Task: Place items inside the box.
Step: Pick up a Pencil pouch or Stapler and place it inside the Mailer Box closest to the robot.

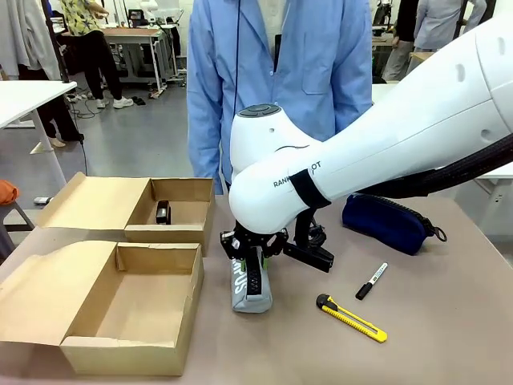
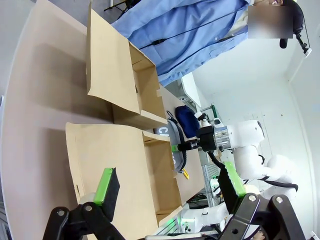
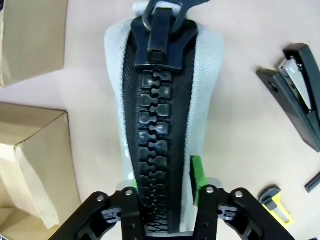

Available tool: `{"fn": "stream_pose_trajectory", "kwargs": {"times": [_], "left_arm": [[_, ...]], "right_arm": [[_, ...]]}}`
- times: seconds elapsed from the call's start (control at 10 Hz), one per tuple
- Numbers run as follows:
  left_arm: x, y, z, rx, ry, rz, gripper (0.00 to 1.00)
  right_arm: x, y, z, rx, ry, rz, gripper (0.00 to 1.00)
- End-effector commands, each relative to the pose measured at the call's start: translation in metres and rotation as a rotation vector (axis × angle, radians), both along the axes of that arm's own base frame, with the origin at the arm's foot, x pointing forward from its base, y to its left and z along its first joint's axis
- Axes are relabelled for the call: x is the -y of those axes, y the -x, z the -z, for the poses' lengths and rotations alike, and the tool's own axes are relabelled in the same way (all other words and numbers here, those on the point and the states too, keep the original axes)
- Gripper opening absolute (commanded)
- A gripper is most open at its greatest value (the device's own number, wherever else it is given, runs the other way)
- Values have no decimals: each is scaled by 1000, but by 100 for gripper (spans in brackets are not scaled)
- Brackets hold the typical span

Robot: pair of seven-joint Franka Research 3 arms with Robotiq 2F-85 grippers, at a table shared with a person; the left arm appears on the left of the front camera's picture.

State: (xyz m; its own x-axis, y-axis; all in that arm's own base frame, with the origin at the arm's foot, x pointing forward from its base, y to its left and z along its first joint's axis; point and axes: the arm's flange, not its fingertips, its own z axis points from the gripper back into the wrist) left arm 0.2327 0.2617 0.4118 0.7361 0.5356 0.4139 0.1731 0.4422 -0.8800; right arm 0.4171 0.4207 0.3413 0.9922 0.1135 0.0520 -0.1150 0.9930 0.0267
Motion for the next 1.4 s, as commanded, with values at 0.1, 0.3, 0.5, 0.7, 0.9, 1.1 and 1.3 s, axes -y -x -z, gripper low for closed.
{"fn": "stream_pose_trajectory", "kwargs": {"times": [0.1, 0.3, 0.5, 0.7, 0.9, 1.1, 1.3], "left_arm": [[1, -1, -2, 30, 4, -2, 100], [1, -1, -2, 30, 4, -2, 100], [1, -1, -2, 30, 4, -2, 100], [1, -1, -2, 30, 4, -2, 100], [1, -1, -2, 30, 4, -2, 100], [1, -1, -2, 30, 4, -2, 100], [1, -1, -2, 30, 4, -2, 100]], "right_arm": [[-9, 4, 3, 32, 32, 22, 0], [-10, 7, -1, 28, 39, 19, 0], [-10, 14, -8, 12, 49, 17, 0], [-10, 34, -31, -7, 69, 14, 0], [-9, 104, -80, -139, 104, -39, 0], [22, 174, -123, -101, 76, -107, 0], [-9, 152, -103, -136, 122, -78, 0]]}}
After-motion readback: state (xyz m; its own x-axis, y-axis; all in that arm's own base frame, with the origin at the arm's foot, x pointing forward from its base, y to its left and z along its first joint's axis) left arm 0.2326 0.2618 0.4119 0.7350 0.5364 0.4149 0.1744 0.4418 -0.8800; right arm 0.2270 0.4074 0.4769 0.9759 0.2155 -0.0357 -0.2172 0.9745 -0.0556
